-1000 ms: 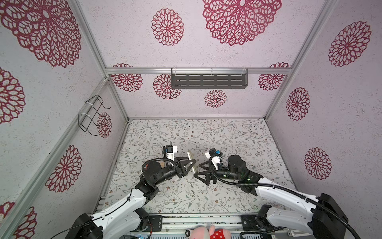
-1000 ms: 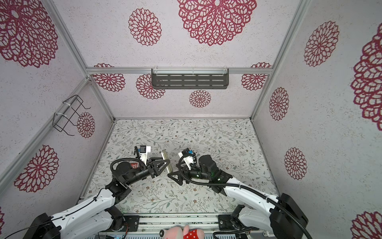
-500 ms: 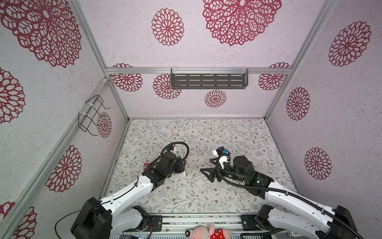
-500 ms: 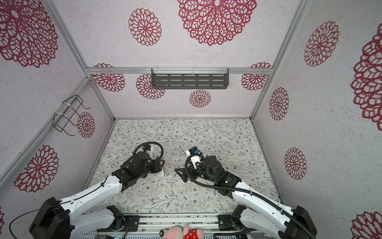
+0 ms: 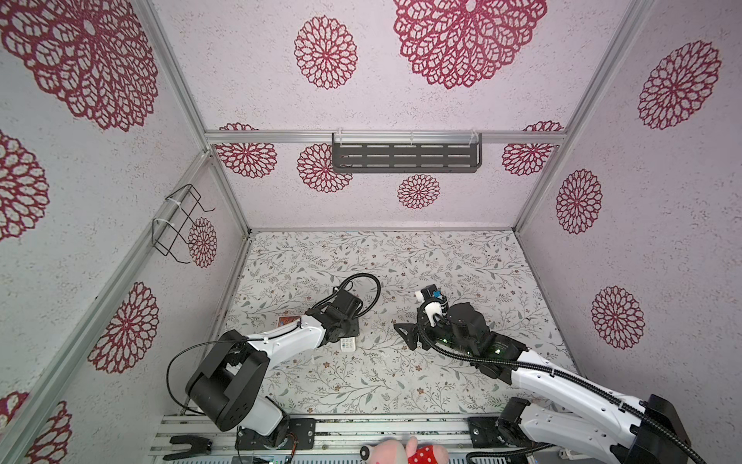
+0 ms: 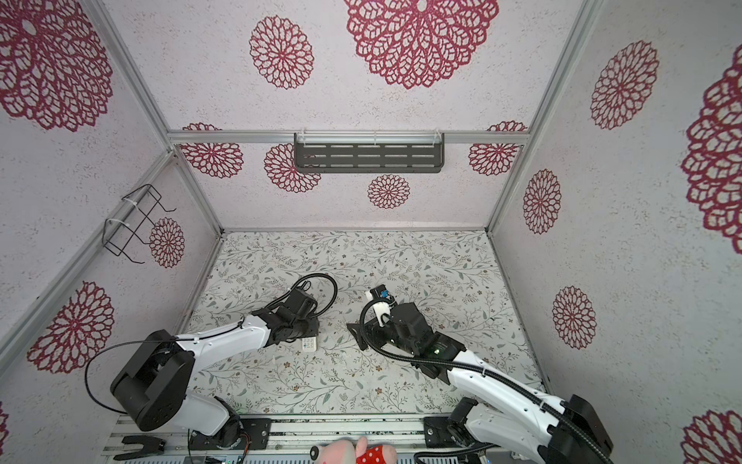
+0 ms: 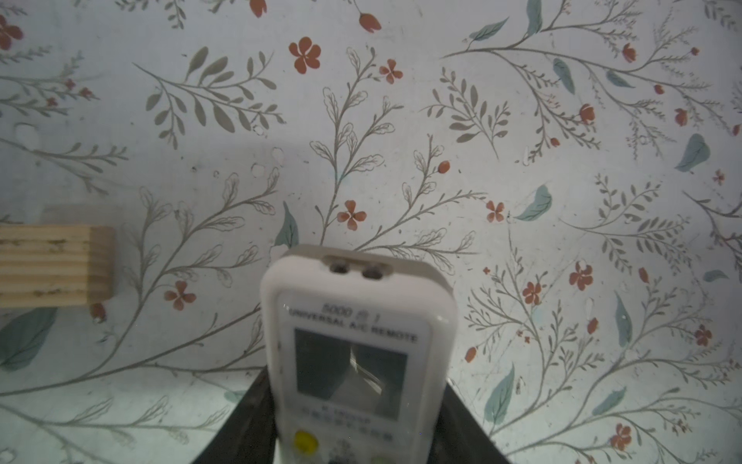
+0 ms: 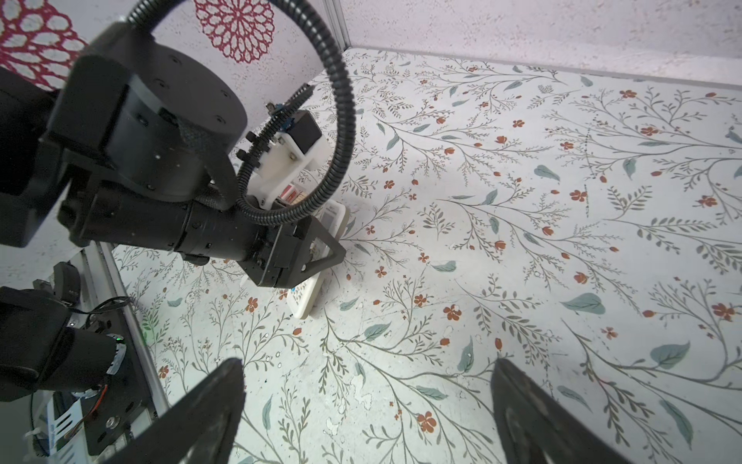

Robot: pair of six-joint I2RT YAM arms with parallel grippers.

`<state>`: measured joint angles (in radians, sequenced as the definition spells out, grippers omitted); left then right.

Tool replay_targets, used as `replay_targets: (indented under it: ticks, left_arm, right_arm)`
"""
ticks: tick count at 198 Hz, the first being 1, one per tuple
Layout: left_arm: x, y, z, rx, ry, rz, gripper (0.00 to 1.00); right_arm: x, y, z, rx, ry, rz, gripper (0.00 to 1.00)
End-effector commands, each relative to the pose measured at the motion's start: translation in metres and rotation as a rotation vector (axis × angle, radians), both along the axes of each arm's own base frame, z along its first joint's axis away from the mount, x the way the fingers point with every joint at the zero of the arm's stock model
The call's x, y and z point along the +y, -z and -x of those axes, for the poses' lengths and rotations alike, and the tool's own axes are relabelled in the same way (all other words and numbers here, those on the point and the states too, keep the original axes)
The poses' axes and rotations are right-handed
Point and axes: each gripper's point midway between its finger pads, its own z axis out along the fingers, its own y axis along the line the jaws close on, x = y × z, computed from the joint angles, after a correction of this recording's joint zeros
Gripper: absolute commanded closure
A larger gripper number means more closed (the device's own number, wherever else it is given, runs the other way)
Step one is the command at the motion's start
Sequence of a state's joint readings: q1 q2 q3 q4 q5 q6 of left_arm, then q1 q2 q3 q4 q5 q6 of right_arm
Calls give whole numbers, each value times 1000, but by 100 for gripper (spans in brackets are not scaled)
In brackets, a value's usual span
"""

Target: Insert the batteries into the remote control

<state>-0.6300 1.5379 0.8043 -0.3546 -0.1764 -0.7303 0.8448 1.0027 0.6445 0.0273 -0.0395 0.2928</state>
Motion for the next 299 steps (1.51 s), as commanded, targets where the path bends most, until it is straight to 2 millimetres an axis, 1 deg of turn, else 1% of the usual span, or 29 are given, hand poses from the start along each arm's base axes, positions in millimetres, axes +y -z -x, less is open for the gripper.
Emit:
replay_targets:
  ticks: [1, 53, 89, 163, 203, 215, 253, 258, 275, 283, 299]
  left_arm:
    - [-3, -2, -7, -10, 3, -31, 84]
    - [-4, 15, -8, 39, -1, -68, 83]
    - [-5, 19, -8, 49, -15, -87, 82]
    - [-7, 32, -4, 68, -26, -103, 78]
    - [-8, 32, -4, 63, -27, -107, 75]
    - [-9, 31, -4, 60, -25, -104, 73]
    - [-10, 27, -5, 45, -31, -95, 55]
    - [-9, 25, -5, 39, -32, -92, 51]
    - [-9, 14, -6, 17, -33, -78, 25]
    - [-10, 9, -5, 10, -31, -70, 16]
    - [-11, -4, -5, -16, -21, -43, 4]
  right_arm:
    - [-3, -1, -7, -37, 22, 22, 3]
    - [-11, 10, -7, -45, 35, 65, 3]
    - [-14, 16, -7, -54, 38, 89, 3]
    - [-17, 19, -10, -60, 58, 107, 1]
    - [-23, 17, -9, -74, 80, 101, 1]
    - [-25, 16, -9, -78, 86, 101, 1]
    - [-28, 13, -10, -79, 100, 102, 1]
    - [-29, 13, -10, -77, 106, 103, 1]
    - [-34, 13, -11, -73, 127, 113, 1]
    - [-38, 13, -10, -76, 142, 120, 1]
    - [-49, 11, -10, -84, 179, 135, 1]
